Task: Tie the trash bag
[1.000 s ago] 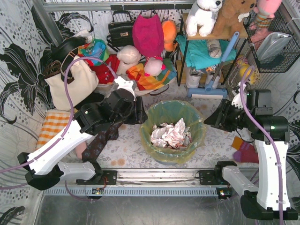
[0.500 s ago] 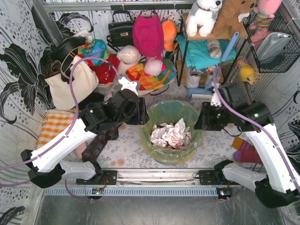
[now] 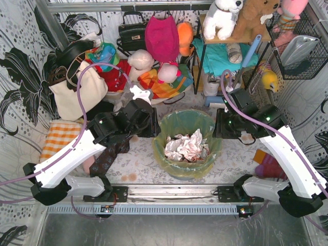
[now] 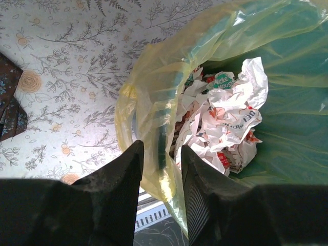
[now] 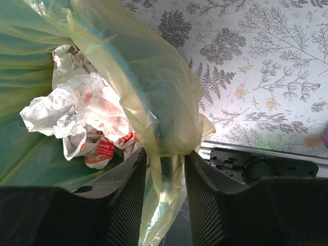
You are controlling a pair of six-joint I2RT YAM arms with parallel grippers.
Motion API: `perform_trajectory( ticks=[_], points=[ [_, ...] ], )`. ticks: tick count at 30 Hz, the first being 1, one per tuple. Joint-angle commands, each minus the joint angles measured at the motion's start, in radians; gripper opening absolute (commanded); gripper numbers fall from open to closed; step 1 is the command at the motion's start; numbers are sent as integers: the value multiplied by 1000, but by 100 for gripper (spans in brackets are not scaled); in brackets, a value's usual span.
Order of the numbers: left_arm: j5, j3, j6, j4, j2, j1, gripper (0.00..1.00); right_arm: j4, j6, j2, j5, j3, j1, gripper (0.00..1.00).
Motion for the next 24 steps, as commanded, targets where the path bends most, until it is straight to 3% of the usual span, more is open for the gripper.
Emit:
perform_trajectory(
  ticks=[1, 5, 11, 17, 24],
  points=[
    [-29, -26, -7, -3, -5, -4, 43, -25, 17, -2, 30, 23, 8, 36],
    [-17, -43, -4, 20, 5, -4, 41, -23, 14, -4, 32, 12, 8, 36],
    [-13, -26, 3, 35, 3, -4, 27, -6, 17, -10, 22, -11, 8, 28],
    [-34, -6, 10, 26, 0, -4, 0, 13, 5, 16, 5, 11, 12, 11],
    [-95, 19, 15, -1, -8, -4, 0, 85, -8, 91, -2, 91, 23, 0]
  ],
)
